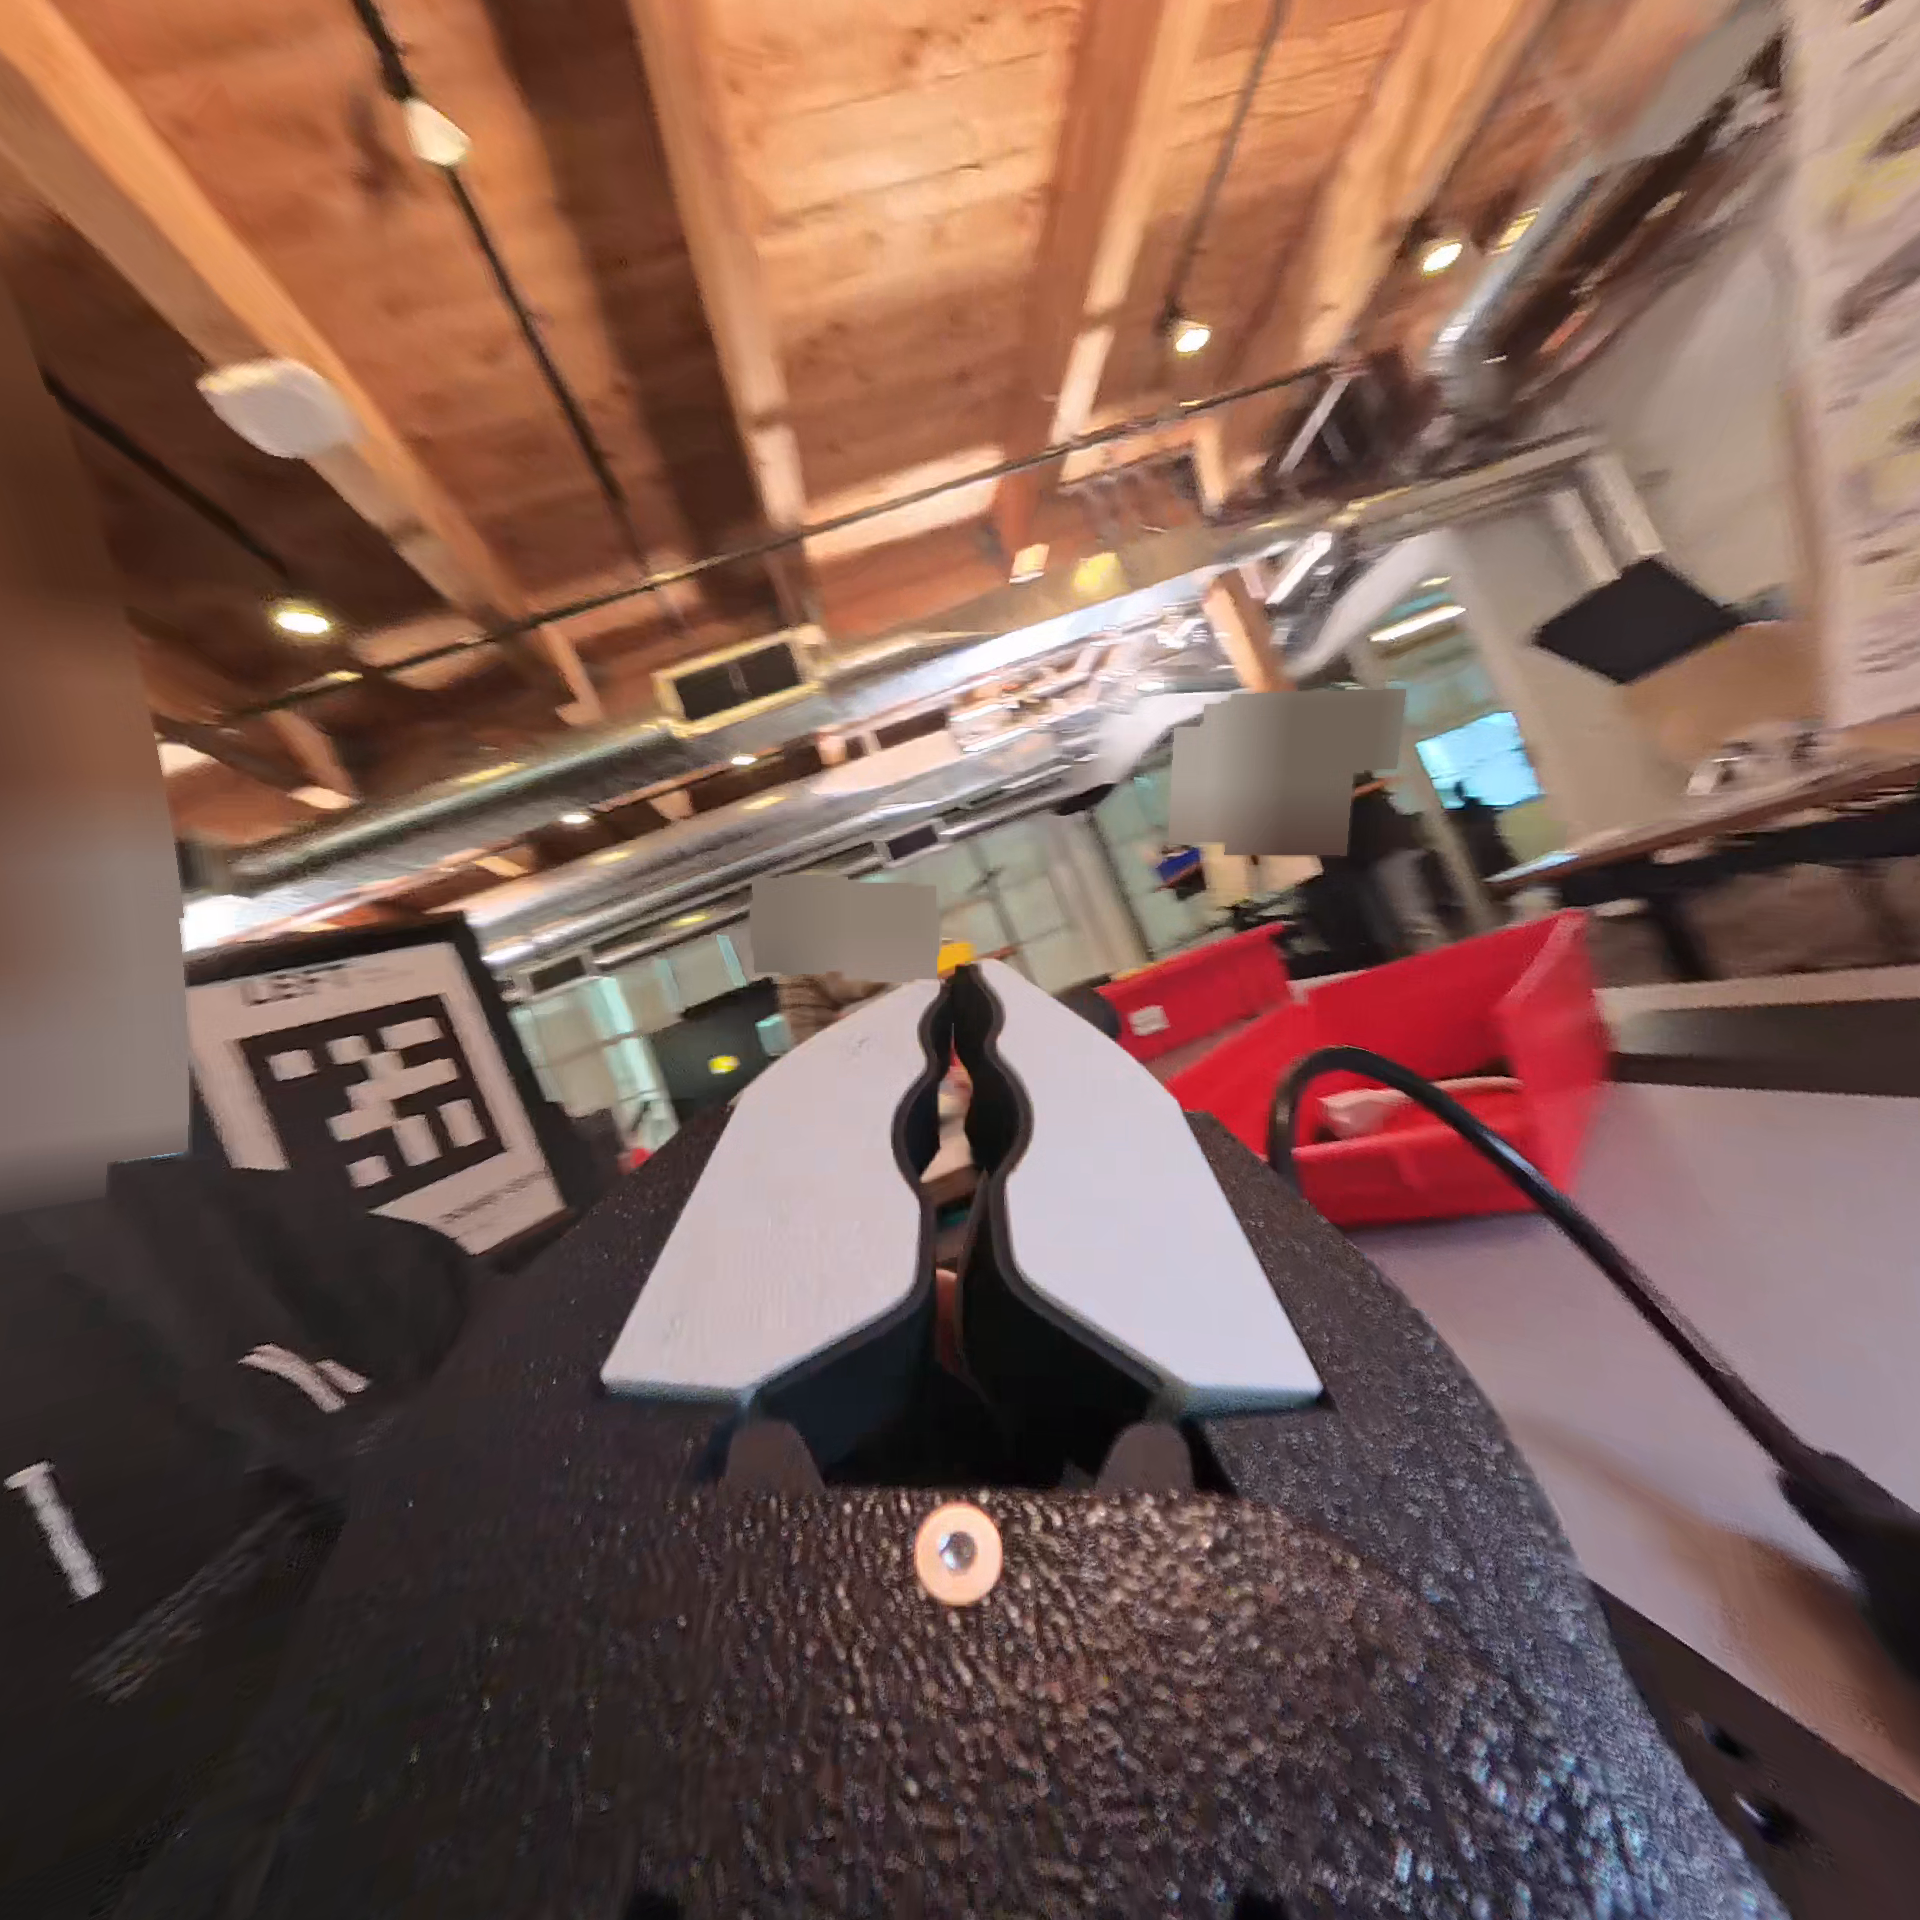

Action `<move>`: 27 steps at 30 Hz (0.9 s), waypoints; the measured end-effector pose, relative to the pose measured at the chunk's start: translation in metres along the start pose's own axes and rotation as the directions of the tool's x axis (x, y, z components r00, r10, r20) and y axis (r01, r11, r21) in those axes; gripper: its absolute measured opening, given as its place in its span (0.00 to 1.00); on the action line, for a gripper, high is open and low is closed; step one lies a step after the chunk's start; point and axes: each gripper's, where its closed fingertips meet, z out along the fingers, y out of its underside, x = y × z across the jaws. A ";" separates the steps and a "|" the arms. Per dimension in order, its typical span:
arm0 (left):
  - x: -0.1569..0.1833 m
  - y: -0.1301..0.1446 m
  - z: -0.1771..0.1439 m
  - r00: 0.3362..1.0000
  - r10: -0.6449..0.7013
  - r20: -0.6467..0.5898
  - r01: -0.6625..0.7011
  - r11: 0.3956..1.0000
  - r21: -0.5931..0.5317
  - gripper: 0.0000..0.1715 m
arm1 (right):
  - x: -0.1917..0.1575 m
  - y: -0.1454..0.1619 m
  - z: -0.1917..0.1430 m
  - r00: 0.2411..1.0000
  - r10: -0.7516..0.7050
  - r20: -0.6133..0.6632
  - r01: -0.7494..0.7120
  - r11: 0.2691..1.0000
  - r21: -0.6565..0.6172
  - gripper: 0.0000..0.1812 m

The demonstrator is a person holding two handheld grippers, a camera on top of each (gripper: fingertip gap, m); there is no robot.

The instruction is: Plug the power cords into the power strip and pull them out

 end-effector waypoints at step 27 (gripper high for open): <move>-0.149 0.033 -0.176 0.784 -0.428 0.450 0.324 0.900 0.292 0.19 | 0.075 -0.105 -0.191 0.220 -0.567 -0.794 0.338 0.808 -0.483 0.00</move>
